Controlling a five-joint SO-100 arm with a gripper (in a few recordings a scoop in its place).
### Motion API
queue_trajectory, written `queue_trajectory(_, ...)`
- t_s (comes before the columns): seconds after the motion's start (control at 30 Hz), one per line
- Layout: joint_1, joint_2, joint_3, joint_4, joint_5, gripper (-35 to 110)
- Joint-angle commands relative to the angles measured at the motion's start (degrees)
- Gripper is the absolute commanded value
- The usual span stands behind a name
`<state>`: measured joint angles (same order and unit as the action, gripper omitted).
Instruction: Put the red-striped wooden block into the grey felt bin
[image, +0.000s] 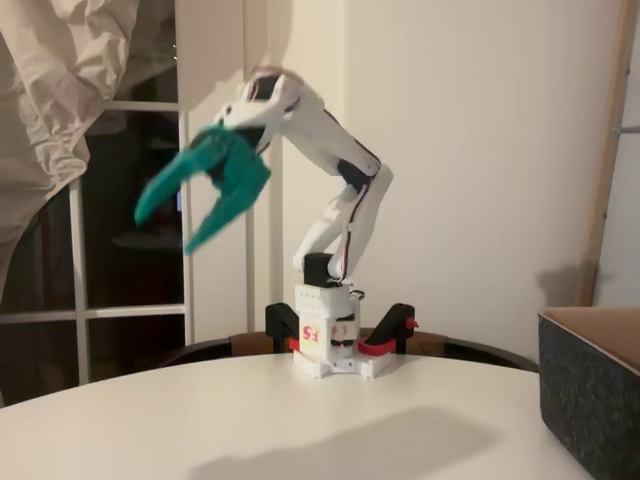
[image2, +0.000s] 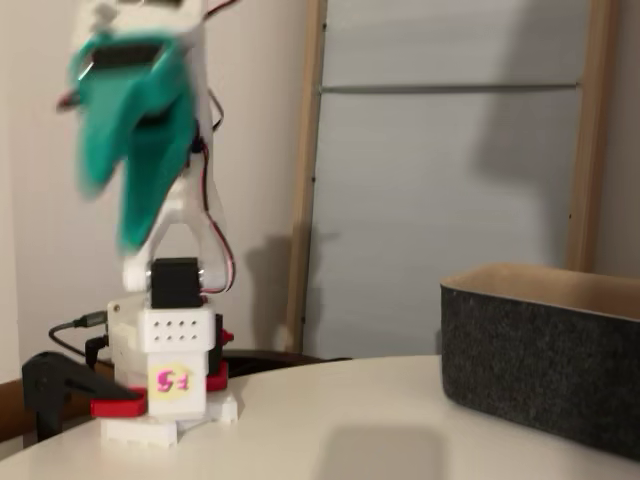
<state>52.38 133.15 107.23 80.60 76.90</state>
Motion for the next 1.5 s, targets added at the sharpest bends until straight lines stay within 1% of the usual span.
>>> queue_trajectory(0.0,2.1,1.8,8.3,-0.4,-2.0,27)
queue_trajectory(0.07,2.0,2.5,14.9,-4.5,-2.5,27)
queue_trajectory(0.1,2.0,3.4,19.0,-8.3,-2.4,27)
queue_trajectory(0.27,2.1,8.8,37.4,-31.8,-0.9,25)
queue_trajectory(0.37,2.2,14.2,43.9,-38.7,-0.5,23)
queue_trajectory(0.53,3.1,26.2,47.4,-39.5,2.3,19)
queue_trajectory(0.8,6.0,44.7,49.9,-39.3,9.6,15)
queue_trajectory(0.97,6.6,53.3,55.7,-39.2,10.6,15)
queue_trajectory(1.1,6.5,57.6,63.7,-39.2,10.5,17)
queue_trajectory(1.27,6.4,59.9,72.3,-39.3,7.3,19)
queue_trajectory(1.47,6.2,60.3,72.9,-35.1,7.1,10)
